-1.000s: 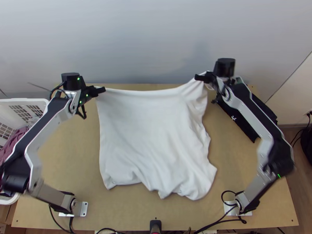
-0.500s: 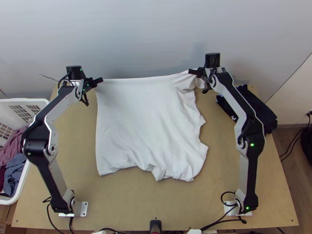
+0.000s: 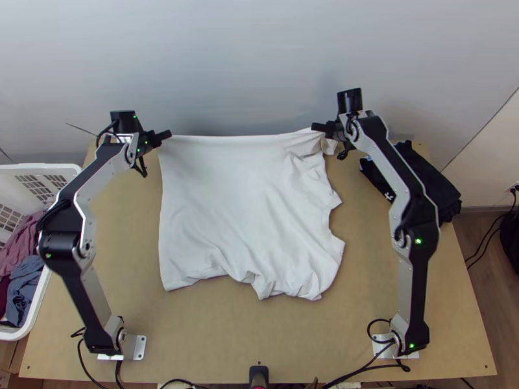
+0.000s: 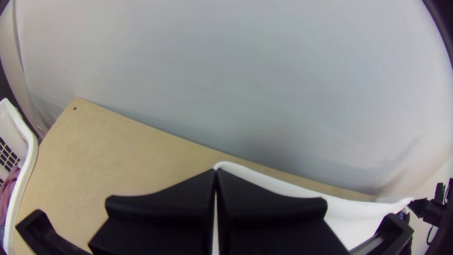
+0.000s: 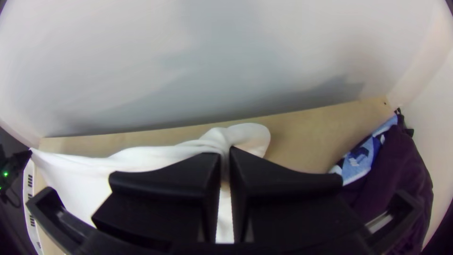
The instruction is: Fold the t-shirt
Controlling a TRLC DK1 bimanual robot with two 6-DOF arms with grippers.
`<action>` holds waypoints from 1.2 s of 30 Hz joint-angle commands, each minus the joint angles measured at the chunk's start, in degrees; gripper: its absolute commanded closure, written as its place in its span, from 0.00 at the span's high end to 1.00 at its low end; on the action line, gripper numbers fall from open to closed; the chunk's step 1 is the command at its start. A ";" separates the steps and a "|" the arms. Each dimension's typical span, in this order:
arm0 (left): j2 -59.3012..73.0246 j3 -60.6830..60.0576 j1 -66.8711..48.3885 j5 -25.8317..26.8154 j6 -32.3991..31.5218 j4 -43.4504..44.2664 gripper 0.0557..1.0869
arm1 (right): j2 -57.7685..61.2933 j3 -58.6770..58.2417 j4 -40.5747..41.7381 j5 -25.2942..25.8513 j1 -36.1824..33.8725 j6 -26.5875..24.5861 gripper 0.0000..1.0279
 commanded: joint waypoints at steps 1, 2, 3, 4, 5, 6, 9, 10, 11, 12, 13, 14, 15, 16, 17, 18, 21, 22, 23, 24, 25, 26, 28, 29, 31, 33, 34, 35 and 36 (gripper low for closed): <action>-9.74 -10.14 -0.25 3.63 0.04 -1.26 0.04 | -11.33 -9.16 -6.64 -6.01 0.88 1.17 0.03; -11.50 -12.16 -0.16 4.16 0.04 -1.26 0.04 | -13.35 -11.18 -6.64 -6.80 1.23 1.17 0.03; -12.99 -14.10 -0.25 4.95 0.12 -1.26 0.04 | -15.11 -13.11 -6.73 -7.59 1.58 1.17 0.03; -14.49 -15.94 -0.16 5.39 0.21 -1.35 0.04 | -16.86 -15.04 -7.08 -8.30 1.76 1.17 0.03; -16.07 -17.88 -0.16 5.66 0.21 -1.44 0.04 | -18.36 -16.71 -7.61 -8.91 1.93 1.17 0.03; -17.65 -19.99 -0.25 5.83 0.30 -1.44 0.04 | -19.77 -18.47 -8.31 -9.61 2.02 1.17 0.03; -22.31 -25.87 -0.42 6.80 1.00 -1.44 0.04 | -23.90 -23.92 -10.59 -11.46 2.81 1.17 0.03; -23.89 -27.63 -0.51 6.89 1.09 -1.44 0.04 | -25.39 -26.12 -10.77 -11.64 3.43 1.08 0.03; -25.48 -29.48 -0.51 7.15 1.35 -1.44 0.04 | -27.15 -28.58 -10.77 -12.08 3.69 1.17 0.03; -26.79 -31.24 -0.51 7.24 1.62 -1.44 0.04 | -28.91 -30.86 -10.77 -12.43 4.04 1.17 0.03; -28.20 -32.82 -0.51 7.68 1.88 -1.44 0.04 | -30.49 -33.06 -10.86 -12.69 4.48 1.26 0.03; -29.43 -34.40 -0.42 8.20 1.97 -1.70 0.04 | -32.07 -35.35 -10.77 -13.13 5.01 1.35 0.03; -30.57 -35.89 -0.42 8.29 2.15 -1.87 0.04 | -33.39 -37.28 -10.77 -13.57 5.19 1.43 0.03; -31.63 -37.30 -0.51 8.38 2.50 -1.87 0.04 | -34.62 -39.30 -10.77 -13.92 5.54 1.52 0.03; -32.68 -38.62 -0.51 8.38 2.58 -1.87 0.04 | -35.76 -40.88 -10.77 -14.01 5.89 1.52 0.03; -33.47 -39.85 -0.42 8.38 2.58 -1.87 0.04 | -36.64 -42.38 -10.77 -14.18 6.24 1.61 0.03; -35.23 -42.57 -0.69 8.47 2.58 -1.87 0.04 | -39.19 -45.81 -10.77 -14.45 7.03 1.87 0.03; -35.58 -43.28 -0.78 8.47 2.58 -1.87 0.04 | -39.80 -46.86 -10.77 -14.62 7.21 1.96 0.03; -35.93 -43.89 -0.78 8.47 2.58 -1.87 0.04 | -40.33 -47.92 -10.77 -14.89 7.38 1.96 0.03; -36.20 -44.51 -0.78 8.47 2.58 -1.87 0.04 | -40.77 -49.06 -10.77 -14.89 7.38 1.96 0.03; -36.37 -45.12 -0.95 8.47 2.58 -1.87 0.04 | -40.95 -50.02 -10.77 -14.98 7.38 1.87 0.03; -36.64 -45.91 -1.13 8.47 2.58 -1.87 0.04 | -41.12 -51.08 -10.77 -15.06 7.38 1.87 0.03; -37.34 -47.85 -1.92 8.47 2.76 -1.87 0.04 | -41.39 -53.01 -10.77 -15.42 7.38 1.78 0.03; -37.78 -48.81 -2.18 8.47 2.85 -1.70 0.04 | -41.56 -53.89 -10.77 -15.50 7.38 1.78 0.03; -38.48 -50.40 -2.36 8.38 2.85 -1.44 0.04 | -42.09 -55.56 -10.59 -15.85 7.38 1.78 0.03; -38.92 -51.45 -2.36 8.38 2.85 -1.17 0.04 | -42.70 -57.06 -9.98 -15.94 7.38 1.87 0.03; -39.10 -51.80 -2.36 8.38 2.85 -1.17 0.04 | -42.97 -57.85 -9.80 -15.94 7.47 1.87 0.03; -39.36 -52.15 -2.36 8.38 2.94 -1.08 0.04 | -43.23 -58.55 -9.63 -15.94 7.65 1.87 0.03; -39.63 -52.50 -2.18 8.38 3.11 -1.08 0.04 | -43.50 -59.25 -9.45 -15.94 7.82 1.87 0.03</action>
